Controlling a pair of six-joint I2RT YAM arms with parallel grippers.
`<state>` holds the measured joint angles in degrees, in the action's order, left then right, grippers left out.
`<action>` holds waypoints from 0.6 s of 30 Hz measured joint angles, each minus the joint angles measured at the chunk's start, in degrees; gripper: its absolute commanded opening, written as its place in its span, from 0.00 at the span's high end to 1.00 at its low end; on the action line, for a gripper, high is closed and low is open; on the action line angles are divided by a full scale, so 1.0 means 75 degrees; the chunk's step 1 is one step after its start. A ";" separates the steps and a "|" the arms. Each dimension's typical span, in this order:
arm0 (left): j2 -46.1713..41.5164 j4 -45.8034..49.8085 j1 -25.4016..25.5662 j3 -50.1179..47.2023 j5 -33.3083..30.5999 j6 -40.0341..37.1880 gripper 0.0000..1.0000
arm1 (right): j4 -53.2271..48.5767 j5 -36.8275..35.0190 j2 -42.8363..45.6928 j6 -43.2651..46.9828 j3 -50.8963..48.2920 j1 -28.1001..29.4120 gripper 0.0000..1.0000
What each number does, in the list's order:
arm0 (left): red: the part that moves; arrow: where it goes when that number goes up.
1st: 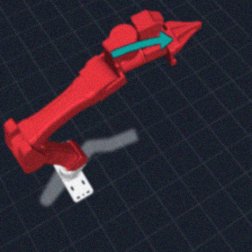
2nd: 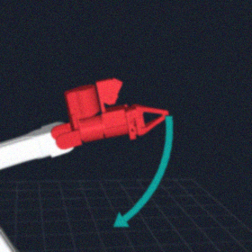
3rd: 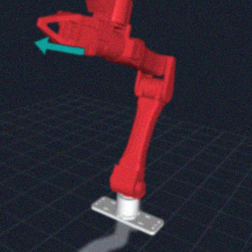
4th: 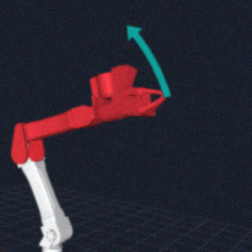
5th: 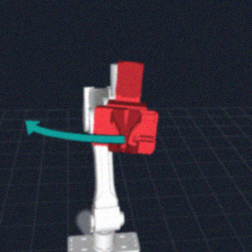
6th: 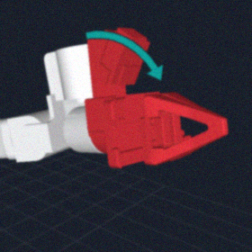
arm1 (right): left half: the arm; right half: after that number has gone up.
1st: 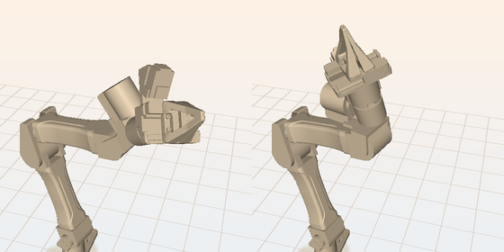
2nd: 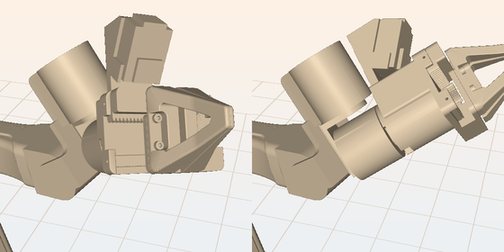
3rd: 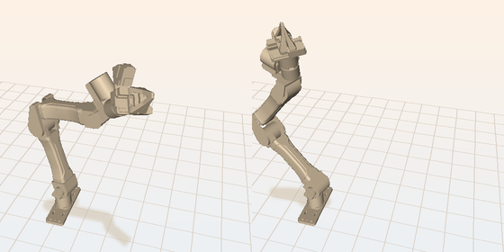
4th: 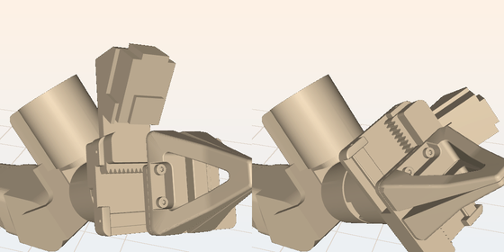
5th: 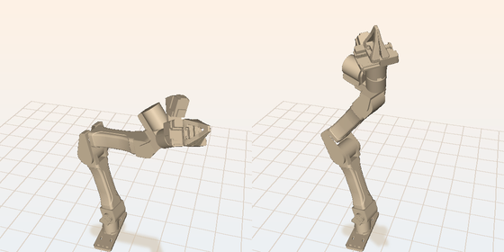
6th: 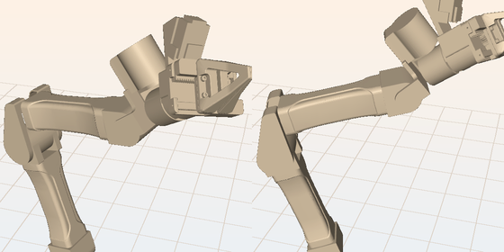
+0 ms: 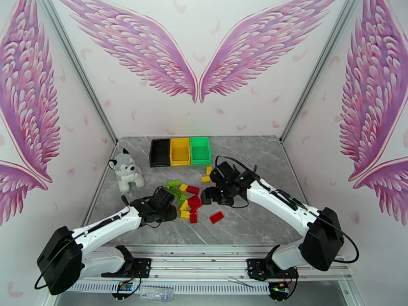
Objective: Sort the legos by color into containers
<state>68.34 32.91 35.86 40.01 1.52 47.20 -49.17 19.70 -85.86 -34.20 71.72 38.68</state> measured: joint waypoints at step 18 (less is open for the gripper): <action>0.3710 -0.1186 -0.2171 0.4473 0.2308 -0.0038 0.80 | 0.1859 0.2165 -0.2011 -0.1303 0.2401 -0.1160 0.24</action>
<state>96.16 24.01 19.57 73.56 18.83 46.92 -35.22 35.94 -100.95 -43.97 89.73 29.98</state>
